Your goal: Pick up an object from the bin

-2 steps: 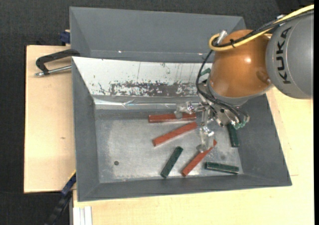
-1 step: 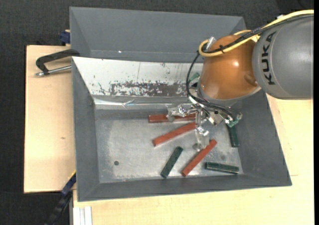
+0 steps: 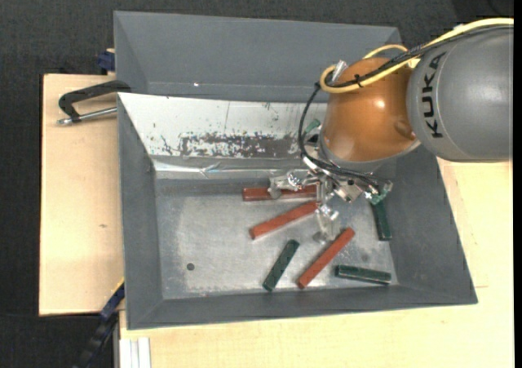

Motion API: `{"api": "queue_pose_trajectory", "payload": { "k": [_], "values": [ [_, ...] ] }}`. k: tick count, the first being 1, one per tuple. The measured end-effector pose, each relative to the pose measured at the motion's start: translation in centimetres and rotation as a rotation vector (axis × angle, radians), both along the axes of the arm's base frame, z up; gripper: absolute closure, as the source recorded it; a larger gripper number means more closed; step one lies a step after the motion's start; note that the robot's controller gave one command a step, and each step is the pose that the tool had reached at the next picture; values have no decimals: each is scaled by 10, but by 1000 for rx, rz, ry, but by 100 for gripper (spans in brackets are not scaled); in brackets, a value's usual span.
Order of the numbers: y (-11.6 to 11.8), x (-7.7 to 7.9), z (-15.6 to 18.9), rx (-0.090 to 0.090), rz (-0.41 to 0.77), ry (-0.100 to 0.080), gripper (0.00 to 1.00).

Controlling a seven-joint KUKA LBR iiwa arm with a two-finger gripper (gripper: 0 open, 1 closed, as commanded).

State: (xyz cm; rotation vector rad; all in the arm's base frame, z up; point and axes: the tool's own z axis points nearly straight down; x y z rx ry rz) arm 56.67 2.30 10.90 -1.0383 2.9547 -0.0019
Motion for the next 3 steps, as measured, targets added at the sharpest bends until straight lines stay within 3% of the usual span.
{"api": "queue_pose_trajectory", "payload": {
  "k": [1,3],
  "values": [
    [65,9,-37,0,190,6,100],
    [60,8,-23,1,244,11,100]
  ]
}}
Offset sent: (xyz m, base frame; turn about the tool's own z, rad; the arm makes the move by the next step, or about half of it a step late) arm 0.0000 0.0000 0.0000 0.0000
